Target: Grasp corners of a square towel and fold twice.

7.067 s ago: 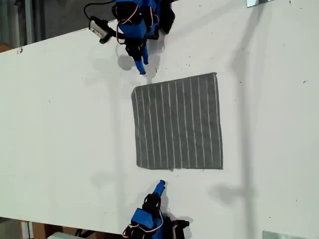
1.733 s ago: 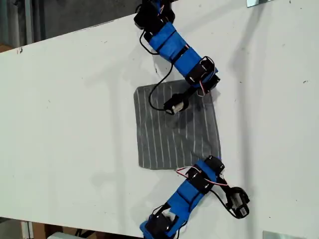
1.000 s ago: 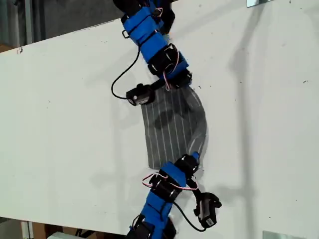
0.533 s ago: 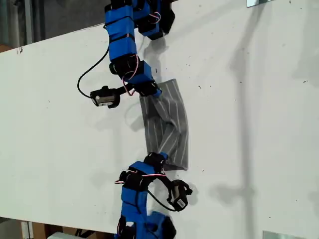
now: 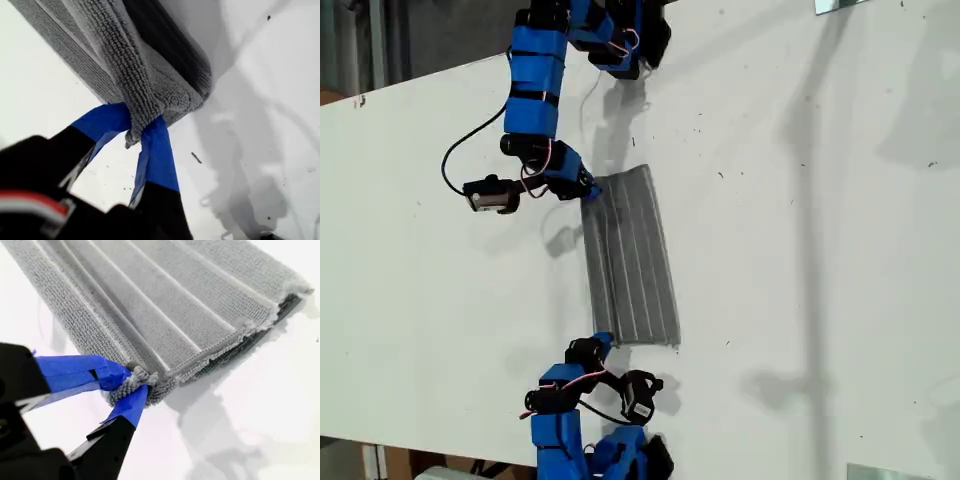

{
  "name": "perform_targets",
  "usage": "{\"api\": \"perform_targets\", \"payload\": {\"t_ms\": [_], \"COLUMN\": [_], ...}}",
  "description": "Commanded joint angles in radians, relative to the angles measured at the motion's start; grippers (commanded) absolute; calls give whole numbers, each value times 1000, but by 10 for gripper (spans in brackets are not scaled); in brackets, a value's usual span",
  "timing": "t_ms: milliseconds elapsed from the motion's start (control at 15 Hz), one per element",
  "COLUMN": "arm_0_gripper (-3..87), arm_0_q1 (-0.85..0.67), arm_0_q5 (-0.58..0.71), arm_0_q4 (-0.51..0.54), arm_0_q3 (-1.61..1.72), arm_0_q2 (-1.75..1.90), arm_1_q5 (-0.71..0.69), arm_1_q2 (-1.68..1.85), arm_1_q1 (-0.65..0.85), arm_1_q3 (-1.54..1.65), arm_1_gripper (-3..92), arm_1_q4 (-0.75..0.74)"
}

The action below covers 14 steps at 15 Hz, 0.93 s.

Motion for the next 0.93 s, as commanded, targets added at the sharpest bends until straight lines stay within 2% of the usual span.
{"api": "perform_targets", "payload": {"t_ms": [0,267,533,867], "arm_0_gripper": [-2,-2,-2,-2], "arm_0_q1": [-74,-201,-221,-20], "arm_0_q5": [28,123,150,38], "arm_0_q4": [-58,-75,-49,77], "arm_0_q3": [48,0,-106,-143], "arm_0_q2": [23,-106,-193,-2], "arm_1_q5": [-25,-104,-118,-57], "arm_1_q2": [-48,-187,-218,-28], "arm_1_q1": [43,170,201,44], "arm_1_q3": [-9,-44,-74,-67], "arm_1_gripper": [-1,-1,-1,-1], "arm_1_q4": [-29,-66,-61,48]}}
